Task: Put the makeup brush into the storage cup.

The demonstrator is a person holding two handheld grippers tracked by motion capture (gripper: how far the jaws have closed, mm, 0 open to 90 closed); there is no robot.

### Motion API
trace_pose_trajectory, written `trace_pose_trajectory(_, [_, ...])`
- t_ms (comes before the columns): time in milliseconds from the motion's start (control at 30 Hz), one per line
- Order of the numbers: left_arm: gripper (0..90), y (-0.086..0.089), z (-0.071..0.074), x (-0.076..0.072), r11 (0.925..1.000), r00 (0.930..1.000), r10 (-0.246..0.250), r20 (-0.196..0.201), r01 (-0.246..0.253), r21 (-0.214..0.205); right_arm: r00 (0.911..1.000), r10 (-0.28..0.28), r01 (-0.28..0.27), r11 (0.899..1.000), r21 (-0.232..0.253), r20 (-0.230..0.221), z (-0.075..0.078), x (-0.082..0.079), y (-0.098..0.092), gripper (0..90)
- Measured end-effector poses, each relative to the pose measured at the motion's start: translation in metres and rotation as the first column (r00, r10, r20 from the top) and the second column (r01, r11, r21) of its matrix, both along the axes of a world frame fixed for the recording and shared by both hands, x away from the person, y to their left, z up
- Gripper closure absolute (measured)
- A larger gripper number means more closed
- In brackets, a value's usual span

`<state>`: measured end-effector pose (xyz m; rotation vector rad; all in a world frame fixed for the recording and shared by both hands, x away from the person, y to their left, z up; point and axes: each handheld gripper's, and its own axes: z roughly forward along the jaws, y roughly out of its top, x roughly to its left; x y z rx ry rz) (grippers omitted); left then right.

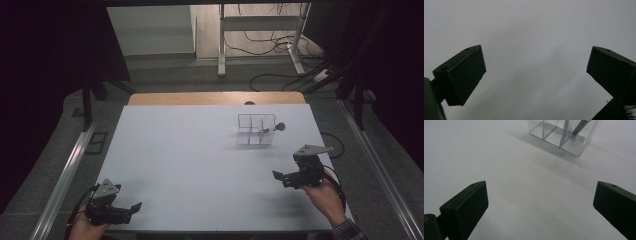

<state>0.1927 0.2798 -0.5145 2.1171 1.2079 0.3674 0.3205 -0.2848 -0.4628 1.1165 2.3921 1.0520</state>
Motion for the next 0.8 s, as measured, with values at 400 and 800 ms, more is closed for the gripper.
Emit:
trace_pose_trajectory(400, [2.1, -0.001, 0.000, 0.001, 1.0000, 1.0000, 0.000, 0.000, 0.000, 0.001, 1.0000, -0.008, 0.008, 1.000, -0.003, 0.001, 0.000, -0.011, -0.007, 0.0])
trace_pose_trajectory(800, [2.1, -0.001, 0.000, 0.001, 1.0000, 1.0000, -0.002, -0.002, 0.002, 0.003, 0.9995, -0.030, 0.030, 1.000, -0.008, 0.003, -0.002, -0.021, -0.016, 0.0])
